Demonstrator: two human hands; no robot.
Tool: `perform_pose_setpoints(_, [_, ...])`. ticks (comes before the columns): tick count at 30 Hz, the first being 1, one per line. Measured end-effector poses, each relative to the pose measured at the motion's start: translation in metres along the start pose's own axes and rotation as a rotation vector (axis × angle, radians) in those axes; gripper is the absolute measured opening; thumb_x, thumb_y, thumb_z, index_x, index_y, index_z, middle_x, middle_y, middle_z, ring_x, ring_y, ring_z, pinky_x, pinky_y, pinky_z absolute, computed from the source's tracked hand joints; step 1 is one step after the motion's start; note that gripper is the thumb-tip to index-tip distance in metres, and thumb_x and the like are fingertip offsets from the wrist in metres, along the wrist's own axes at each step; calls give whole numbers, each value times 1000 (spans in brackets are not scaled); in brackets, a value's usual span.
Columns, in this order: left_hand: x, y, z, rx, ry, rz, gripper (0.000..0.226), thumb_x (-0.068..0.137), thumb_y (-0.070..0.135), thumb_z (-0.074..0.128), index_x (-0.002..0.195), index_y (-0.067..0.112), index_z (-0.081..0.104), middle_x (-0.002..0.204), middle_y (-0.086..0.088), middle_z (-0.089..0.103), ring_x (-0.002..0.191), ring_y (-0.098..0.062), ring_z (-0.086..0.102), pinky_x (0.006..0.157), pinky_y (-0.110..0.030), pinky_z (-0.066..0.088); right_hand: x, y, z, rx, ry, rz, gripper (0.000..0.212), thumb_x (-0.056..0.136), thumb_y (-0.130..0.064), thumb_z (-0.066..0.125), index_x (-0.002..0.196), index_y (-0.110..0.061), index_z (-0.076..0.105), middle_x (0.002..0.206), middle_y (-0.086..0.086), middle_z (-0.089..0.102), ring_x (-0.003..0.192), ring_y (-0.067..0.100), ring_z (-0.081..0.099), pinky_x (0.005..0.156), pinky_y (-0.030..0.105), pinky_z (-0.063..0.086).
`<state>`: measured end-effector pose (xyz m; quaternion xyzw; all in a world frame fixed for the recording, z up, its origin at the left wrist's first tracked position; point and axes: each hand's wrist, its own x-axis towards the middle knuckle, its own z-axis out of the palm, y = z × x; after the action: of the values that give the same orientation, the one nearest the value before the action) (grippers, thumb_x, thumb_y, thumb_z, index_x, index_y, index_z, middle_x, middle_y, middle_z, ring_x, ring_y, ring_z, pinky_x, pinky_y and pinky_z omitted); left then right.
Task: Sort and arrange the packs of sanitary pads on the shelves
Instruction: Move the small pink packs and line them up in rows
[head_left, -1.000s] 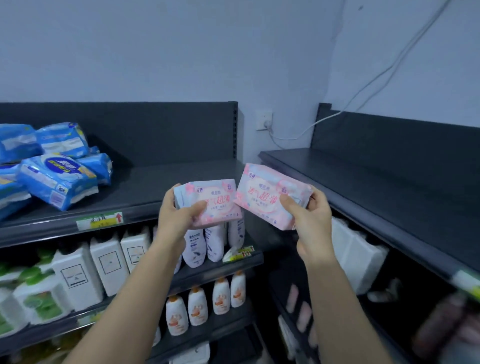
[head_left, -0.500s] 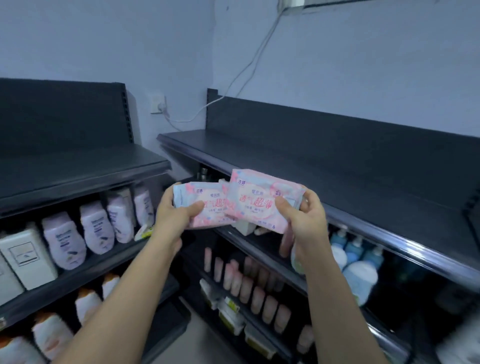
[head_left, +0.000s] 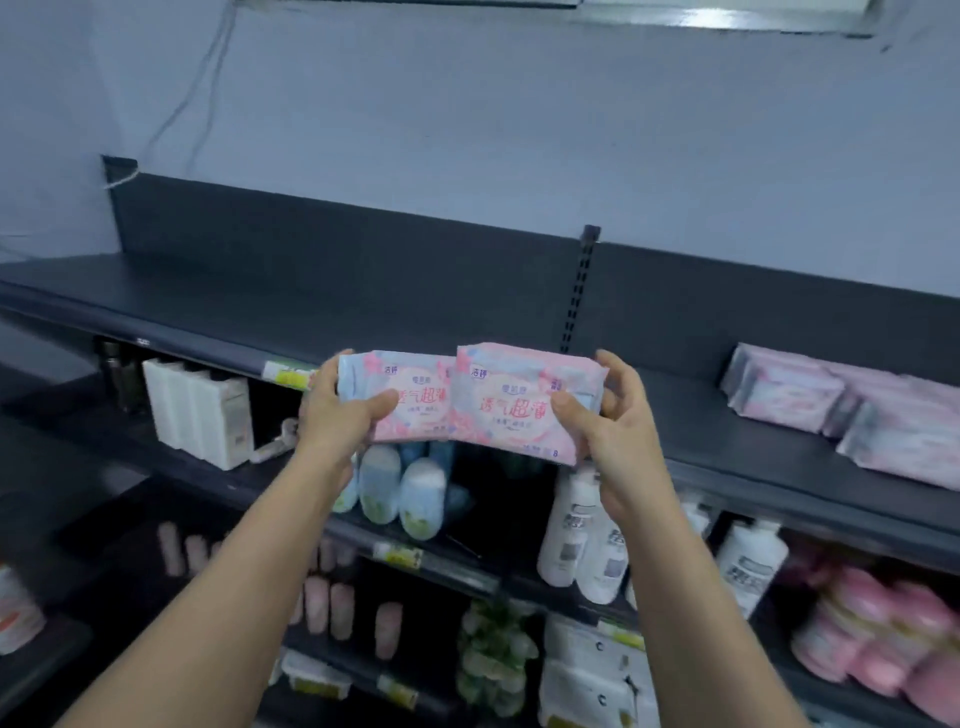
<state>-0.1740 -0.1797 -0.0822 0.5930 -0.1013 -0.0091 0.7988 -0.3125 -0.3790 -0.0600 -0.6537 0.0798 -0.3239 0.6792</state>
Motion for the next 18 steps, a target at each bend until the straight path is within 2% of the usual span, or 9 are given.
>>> perform_pose_setpoints(2, [-10, -10, 46, -28, -42, -10, 54, 83, -10, 64, 126, 19, 48, 116, -5, 63, 109, -26, 62, 94, -47, 52, 0, -9, -48, -25, 22, -11, 60, 88, -1, 66, 135, -30, 43, 94, -19, 72, 90, 9, 69, 77, 33, 58])
perform_pose_setpoints(5, [-23, -23, 107, -15, -99, -2, 50, 83, -10, 65, 119, 21, 48, 111, -3, 63, 106, -25, 61, 89, -41, 53, 2, -22, -111, -86, 68, -28, 55, 87, -4, 69, 132, -29, 51, 120, -1, 66, 103, 16, 67, 80, 29, 57])
perform_pose_setpoints(9, [-33, -35, 176, 19, -173, -11, 50, 81, -7, 68, 119, 20, 50, 116, -5, 64, 105, -23, 63, 82, -37, 55, 4, -32, -179, -120, 151, -22, 53, 79, -14, 76, 123, -37, 56, 125, 7, 63, 108, 19, 63, 93, 38, 54])
perform_pose_setpoints(10, [-34, -37, 193, 20, -196, -17, 50, 81, -7, 69, 120, 20, 50, 116, -4, 64, 105, -23, 63, 82, -37, 55, 5, -35, -195, -131, 160, -22, 53, 79, -14, 75, 123, -36, 56, 122, 6, 64, 104, 15, 64, 89, 34, 55])
perform_pose_setpoints(13, [-33, -45, 242, 18, -272, -37, 48, 81, -5, 69, 117, 21, 51, 114, -1, 64, 106, -23, 64, 89, -45, 55, 11, -40, -237, -145, 214, -25, 45, 88, -1, 65, 126, -23, 53, 94, -6, 63, 71, -6, 62, 62, 12, 49])
perform_pose_setpoints(14, [-32, -48, 258, 26, -298, -42, 48, 82, -5, 70, 117, 21, 51, 114, -2, 64, 106, -22, 64, 90, -45, 55, 14, -39, -250, -157, 224, -6, 44, 88, -2, 66, 122, -26, 55, 97, -4, 62, 78, -3, 64, 65, 14, 49])
perform_pose_setpoints(15, [-29, -51, 273, 36, -324, -45, 48, 82, -5, 70, 118, 20, 50, 115, -2, 63, 106, -22, 64, 90, -45, 55, 17, -39, -261, -172, 227, 9, 43, 85, -8, 70, 118, -33, 57, 107, 3, 64, 96, 7, 66, 74, 20, 51])
perform_pose_setpoints(17, [-24, -59, 303, 54, -378, -51, 49, 82, -4, 70, 119, 19, 49, 117, -3, 63, 105, -20, 64, 89, -44, 55, 23, -39, -279, -222, 241, 34, 45, 74, -24, 77, 109, -45, 59, 132, 15, 56, 125, 28, 53, 93, 38, 48])
perform_pose_setpoints(18, [-20, -63, 317, 58, -405, -54, 49, 82, -5, 70, 119, 20, 49, 117, -3, 63, 104, -20, 64, 88, -43, 56, 27, -37, -291, -235, 237, 45, 47, 70, -28, 78, 109, -47, 59, 137, 17, 53, 127, 31, 50, 96, 41, 47])
